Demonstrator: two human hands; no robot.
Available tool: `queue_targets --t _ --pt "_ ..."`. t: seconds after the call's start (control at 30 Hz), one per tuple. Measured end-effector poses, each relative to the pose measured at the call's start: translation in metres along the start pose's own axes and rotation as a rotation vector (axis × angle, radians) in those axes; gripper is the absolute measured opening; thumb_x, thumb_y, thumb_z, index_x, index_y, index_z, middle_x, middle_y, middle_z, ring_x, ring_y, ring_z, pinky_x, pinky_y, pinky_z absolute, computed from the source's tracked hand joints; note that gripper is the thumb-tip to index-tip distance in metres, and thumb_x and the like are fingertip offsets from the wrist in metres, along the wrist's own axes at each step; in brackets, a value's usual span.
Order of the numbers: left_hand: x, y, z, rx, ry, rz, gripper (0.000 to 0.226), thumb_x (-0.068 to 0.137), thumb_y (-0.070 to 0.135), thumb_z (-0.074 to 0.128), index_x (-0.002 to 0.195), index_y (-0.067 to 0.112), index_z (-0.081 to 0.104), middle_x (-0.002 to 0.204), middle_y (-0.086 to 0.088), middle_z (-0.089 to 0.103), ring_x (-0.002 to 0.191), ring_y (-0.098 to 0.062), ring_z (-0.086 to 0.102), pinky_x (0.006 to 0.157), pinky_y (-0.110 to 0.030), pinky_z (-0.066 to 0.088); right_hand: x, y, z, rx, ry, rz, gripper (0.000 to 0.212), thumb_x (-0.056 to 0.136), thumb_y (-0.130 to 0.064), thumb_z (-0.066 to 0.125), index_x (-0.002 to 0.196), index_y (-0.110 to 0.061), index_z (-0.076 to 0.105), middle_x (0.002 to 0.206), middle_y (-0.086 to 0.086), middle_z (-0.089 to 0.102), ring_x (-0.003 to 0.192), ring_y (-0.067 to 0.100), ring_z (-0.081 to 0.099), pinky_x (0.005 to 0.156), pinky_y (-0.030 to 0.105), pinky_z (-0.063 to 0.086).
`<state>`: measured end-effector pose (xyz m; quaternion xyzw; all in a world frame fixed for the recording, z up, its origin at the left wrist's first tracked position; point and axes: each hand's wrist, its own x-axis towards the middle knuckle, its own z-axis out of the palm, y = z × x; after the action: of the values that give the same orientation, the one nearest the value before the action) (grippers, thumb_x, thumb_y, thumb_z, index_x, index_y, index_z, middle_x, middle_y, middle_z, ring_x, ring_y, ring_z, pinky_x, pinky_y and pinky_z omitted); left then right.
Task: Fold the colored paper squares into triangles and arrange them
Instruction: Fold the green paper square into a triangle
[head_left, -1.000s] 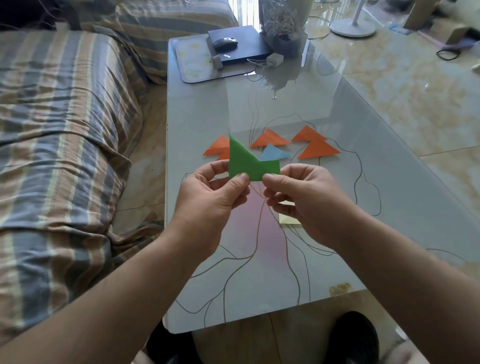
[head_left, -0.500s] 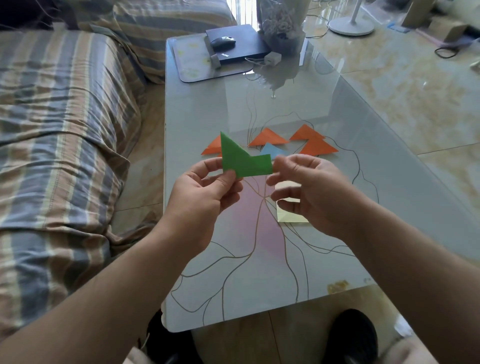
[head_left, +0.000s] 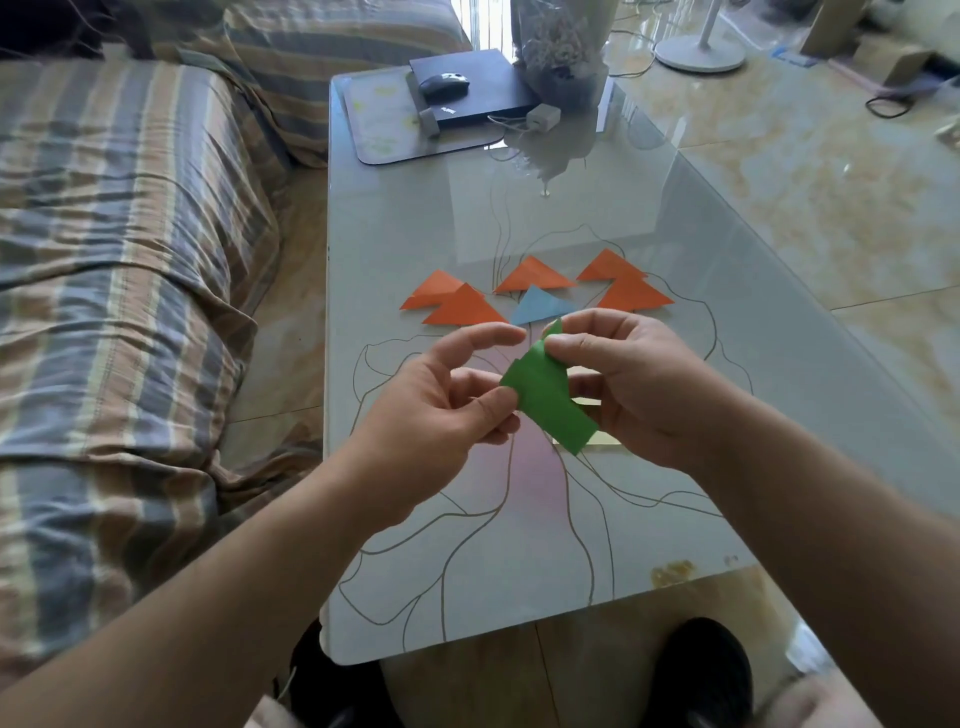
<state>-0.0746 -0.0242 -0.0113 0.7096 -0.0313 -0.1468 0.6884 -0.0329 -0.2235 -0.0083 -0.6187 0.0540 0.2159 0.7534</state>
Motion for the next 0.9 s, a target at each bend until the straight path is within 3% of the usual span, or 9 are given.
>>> queue_targets --t 0.13,0.27,0.33,0.4,0.47,0.63,0.73,0.8,0.9 --pt "-0.002 0.002 0.002 0.039 -0.029 -0.015 0.022 0.094 0.029 0.066 0.111 0.018 0.074 0.097 -0.007 0.074 0.09 -0.024 0.07 0.089 -0.042 0.059 0.002 0.002 0.001 -0.005 0.045 -0.037 0.007 0.094 -0.009 0.071 0.091 -0.014 0.068 0.078 0.005 0.068 0.061 0.02 0.062 0.062 0.033 0.052" --pt "0.0 -0.001 0.004 -0.073 -0.027 -0.068 0.046 0.083 0.057 0.067 0.084 0.012 0.077 0.092 -0.014 0.075 0.09 -0.026 0.072 0.087 -0.04 0.061 0.005 0.006 0.002 0.0 0.103 -0.057 0.007 0.093 -0.01 0.074 0.093 -0.013 0.068 0.074 0.003 0.067 0.061 0.019 0.064 0.061 0.034 0.055" --pt "0.0 -0.004 0.005 -0.048 -0.01 -0.045 0.035 0.082 0.046 0.075 0.084 0.011 0.077 0.088 -0.013 0.075 0.085 -0.025 0.073 0.085 -0.041 0.06 0.005 0.008 0.003 -0.001 0.107 -0.049 0.009 0.093 -0.012 0.074 0.09 -0.014 0.066 0.075 0.005 0.065 0.059 0.02 0.063 0.06 0.034 0.052" --pt "0.0 -0.007 0.005 0.005 0.007 -0.001 0.014 0.085 0.02 0.081 0.089 0.01 0.071 0.086 -0.012 0.074 0.082 -0.024 0.072 0.086 -0.045 0.06 0.005 0.009 0.003 -0.014 0.107 -0.054 0.009 0.094 -0.015 0.074 0.089 -0.014 0.066 0.076 0.005 0.065 0.061 0.019 0.062 0.055 0.032 0.052" --pt "-0.001 -0.009 0.005 0.0 0.028 0.016 0.022 0.084 0.001 0.081 0.09 0.014 0.065 0.091 -0.015 0.075 0.085 -0.028 0.074 0.09 -0.049 0.061 0.005 0.011 0.004 -0.099 0.122 -0.088 0.011 0.093 -0.02 0.075 0.089 -0.013 0.068 0.074 0.002 0.067 0.065 0.018 0.063 0.054 0.03 0.053" --pt "0.0 -0.006 0.001 -0.004 0.113 0.048 0.024 0.09 -0.002 0.074 0.097 0.014 0.057 0.101 -0.015 0.077 0.1 -0.033 0.075 0.091 -0.048 0.061 0.001 0.014 0.005 -0.329 0.047 -0.151 0.043 0.074 -0.054 0.081 0.098 -0.019 0.076 0.088 -0.001 0.077 0.079 0.013 0.072 0.069 0.032 0.058" --pt "0.0 -0.007 0.0 0.003 0.19 0.044 0.017 0.091 -0.001 0.073 0.093 0.013 0.061 0.099 -0.016 0.075 0.099 -0.032 0.074 0.092 -0.05 0.061 0.001 0.021 0.006 -0.561 0.024 -0.173 0.064 0.061 -0.076 0.083 0.109 -0.035 0.073 0.104 -0.009 0.075 0.094 0.015 0.075 0.078 0.037 0.062" --pt "0.001 -0.007 0.001 -0.009 0.198 0.022 0.015 0.095 -0.004 0.067 0.094 0.011 0.063 0.099 -0.017 0.075 0.1 -0.034 0.074 0.093 -0.048 0.061 0.004 0.025 0.006 -0.615 0.071 -0.232 0.059 0.062 -0.073 0.083 0.11 -0.039 0.073 0.104 -0.013 0.073 0.094 0.016 0.074 0.08 0.041 0.063" --pt "0.002 -0.008 0.003 -0.065 0.192 0.002 0.016 0.097 -0.003 0.063 0.094 0.012 0.064 0.097 -0.017 0.076 0.097 -0.034 0.074 0.088 -0.041 0.062 0.006 0.023 0.004 -0.641 0.126 -0.312 0.038 0.08 -0.051 0.079 0.113 -0.034 0.074 0.102 -0.015 0.074 0.088 0.015 0.074 0.085 0.047 0.062"
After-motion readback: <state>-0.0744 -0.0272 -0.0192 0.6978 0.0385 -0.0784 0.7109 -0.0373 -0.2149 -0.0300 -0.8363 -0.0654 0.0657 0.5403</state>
